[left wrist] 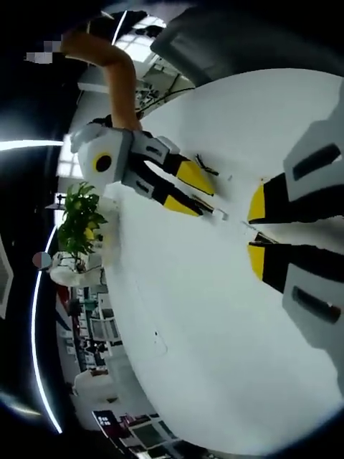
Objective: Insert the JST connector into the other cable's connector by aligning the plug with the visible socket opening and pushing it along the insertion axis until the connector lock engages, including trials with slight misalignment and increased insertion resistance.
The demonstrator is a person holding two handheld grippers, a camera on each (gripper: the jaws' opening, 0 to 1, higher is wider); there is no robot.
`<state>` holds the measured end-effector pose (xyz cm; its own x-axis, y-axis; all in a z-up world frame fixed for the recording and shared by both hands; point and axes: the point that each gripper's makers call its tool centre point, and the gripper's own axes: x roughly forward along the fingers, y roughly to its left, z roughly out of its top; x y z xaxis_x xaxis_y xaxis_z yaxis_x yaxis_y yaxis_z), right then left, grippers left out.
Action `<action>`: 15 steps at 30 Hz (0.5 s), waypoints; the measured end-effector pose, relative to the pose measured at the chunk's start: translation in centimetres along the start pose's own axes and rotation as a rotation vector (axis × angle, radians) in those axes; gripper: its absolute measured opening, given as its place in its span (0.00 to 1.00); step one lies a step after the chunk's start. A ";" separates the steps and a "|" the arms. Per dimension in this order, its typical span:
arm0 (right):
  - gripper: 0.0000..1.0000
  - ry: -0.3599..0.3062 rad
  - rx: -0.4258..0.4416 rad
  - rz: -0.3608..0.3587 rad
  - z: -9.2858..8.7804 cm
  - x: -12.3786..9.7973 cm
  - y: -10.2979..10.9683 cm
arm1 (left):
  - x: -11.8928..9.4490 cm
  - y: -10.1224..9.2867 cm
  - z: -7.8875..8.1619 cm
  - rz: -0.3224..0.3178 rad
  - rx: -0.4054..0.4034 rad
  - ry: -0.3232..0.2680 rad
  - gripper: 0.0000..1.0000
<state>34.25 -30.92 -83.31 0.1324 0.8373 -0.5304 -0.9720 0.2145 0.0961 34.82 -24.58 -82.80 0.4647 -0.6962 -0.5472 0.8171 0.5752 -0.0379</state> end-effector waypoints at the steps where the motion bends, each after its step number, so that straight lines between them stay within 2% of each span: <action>1: 0.14 0.002 -0.002 0.001 -0.1 0.1 0.0 | 0.1 0.0 -0.1 -0.004 0.007 0.004 0.02; 6: 0.15 0.017 -0.030 -0.009 -0.5 0.6 -0.6 | 0.7 -0.6 -0.3 -0.033 0.033 0.029 0.02; 10: 0.13 0.032 -0.035 -0.002 -0.8 0.8 -0.7 | 1.1 -1.1 -0.1 -0.060 0.026 0.018 0.02; 15: 0.12 0.050 -0.052 0.006 -1.1 1.0 -0.5 | 1.7 -1.0 -0.1 -0.072 0.065 0.030 0.02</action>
<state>34.65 -30.77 -84.84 0.1182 0.8122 -0.5713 -0.9817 0.1822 0.0560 34.74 -26.27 -83.77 0.3948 -0.7209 -0.5697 0.8686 0.4949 -0.0243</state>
